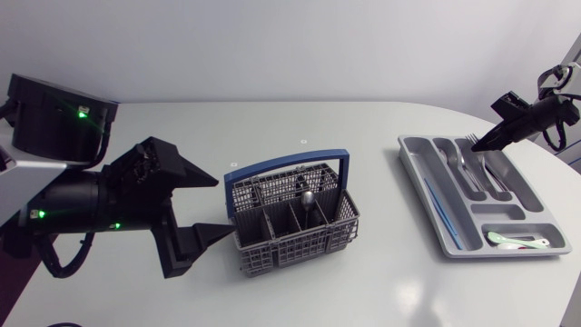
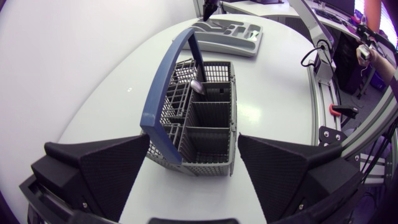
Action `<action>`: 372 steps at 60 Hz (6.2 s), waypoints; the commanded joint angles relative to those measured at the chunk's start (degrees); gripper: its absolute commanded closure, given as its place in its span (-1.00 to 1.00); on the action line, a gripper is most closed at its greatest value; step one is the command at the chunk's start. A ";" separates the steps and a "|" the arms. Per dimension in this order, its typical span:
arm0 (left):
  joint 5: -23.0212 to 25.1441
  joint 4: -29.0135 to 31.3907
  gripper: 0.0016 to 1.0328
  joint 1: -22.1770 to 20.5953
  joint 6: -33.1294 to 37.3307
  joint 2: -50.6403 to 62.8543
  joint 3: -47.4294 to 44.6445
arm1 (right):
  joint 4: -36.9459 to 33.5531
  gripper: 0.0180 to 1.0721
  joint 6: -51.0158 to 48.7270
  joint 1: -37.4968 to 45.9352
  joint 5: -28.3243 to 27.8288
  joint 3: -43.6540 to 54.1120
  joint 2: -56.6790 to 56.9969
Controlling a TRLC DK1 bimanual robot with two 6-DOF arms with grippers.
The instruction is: Sort the cutlery from the basket into the organizer compartments.
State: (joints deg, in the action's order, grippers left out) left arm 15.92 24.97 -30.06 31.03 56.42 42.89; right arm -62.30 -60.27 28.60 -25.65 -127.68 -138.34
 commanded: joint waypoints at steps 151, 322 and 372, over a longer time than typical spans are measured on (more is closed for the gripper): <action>-2.65 2.89 -0.90 -1.84 -2.99 -2.81 1.14 | 2.80 -0.91 15.89 -1.88 0.07 18.87 17.85; 3.06 -1.68 -0.90 13.72 3.43 7.82 1.49 | 23.37 -0.91 31.35 -49.43 5.43 79.16 67.24; 5.43 -1.33 -0.57 -6.50 -18.63 24.08 15.99 | 25.21 -0.91 28.37 -42.75 1.74 84.44 71.37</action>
State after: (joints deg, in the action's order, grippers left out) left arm 21.82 25.19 -35.18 16.38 77.34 56.90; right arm -37.50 -30.50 -15.57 -22.85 -45.23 -68.14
